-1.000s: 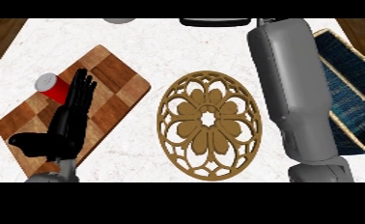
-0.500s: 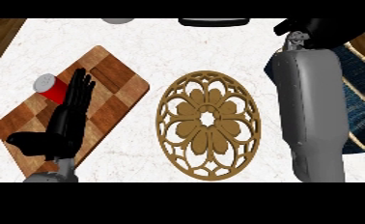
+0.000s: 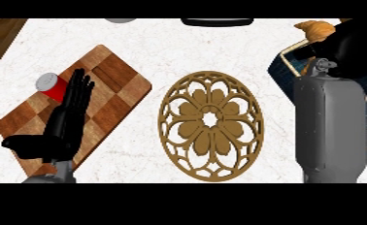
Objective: Pick the croissant from the placemat and place it in the basket
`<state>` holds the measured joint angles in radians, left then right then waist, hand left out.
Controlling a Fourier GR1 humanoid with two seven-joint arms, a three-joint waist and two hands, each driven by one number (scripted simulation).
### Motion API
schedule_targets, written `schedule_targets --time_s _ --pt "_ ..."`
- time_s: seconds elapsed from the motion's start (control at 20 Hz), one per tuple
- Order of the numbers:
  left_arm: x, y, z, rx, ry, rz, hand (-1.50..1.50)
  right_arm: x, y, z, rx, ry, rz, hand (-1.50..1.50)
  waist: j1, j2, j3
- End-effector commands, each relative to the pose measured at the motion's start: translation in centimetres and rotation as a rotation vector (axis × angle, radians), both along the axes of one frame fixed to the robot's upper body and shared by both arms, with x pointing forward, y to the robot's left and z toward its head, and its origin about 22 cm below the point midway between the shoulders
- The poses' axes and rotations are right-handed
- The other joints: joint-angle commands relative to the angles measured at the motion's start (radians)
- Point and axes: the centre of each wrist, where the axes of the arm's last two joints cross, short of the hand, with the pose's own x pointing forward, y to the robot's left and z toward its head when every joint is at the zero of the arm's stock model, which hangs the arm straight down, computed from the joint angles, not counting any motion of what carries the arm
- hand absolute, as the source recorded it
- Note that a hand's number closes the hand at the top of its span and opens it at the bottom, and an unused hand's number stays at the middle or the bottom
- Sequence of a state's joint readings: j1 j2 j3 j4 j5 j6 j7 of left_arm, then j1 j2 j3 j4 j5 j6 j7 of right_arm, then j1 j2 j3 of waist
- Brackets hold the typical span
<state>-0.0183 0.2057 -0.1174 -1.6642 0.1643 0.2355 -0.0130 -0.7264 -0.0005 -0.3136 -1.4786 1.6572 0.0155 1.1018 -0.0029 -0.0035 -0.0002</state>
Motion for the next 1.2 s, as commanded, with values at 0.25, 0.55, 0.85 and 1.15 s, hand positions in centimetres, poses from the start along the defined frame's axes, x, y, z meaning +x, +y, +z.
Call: schedule_targets --time_s 0.25,0.55,0.85,1.15 --pt "0.1 -1.5 0.0 -0.006 -0.010 -0.004 0.00 -2.6 -2.0 -3.4 0.096 -0.034 -0.110 1.50 0.006 0.003 0.000" --pt "0.4 -1.5 0.5 0.005 0.002 -0.019 0.00 -3.4 -4.7 -2.2 0.118 -0.069 -0.204 1.50 0.002 0.003 0.000" --pt "-0.9 -0.7 -2.5 -0.002 0.008 0.001 0.00 -4.9 -6.0 -6.5 0.155 -0.013 -0.150 -1.50 0.003 0.004 0.000" --pt "-1.4 -1.0 0.4 -0.007 -0.013 -0.011 0.00 -5.4 -6.1 -6.2 0.105 -0.145 -0.120 -1.50 0.009 0.003 0.001"
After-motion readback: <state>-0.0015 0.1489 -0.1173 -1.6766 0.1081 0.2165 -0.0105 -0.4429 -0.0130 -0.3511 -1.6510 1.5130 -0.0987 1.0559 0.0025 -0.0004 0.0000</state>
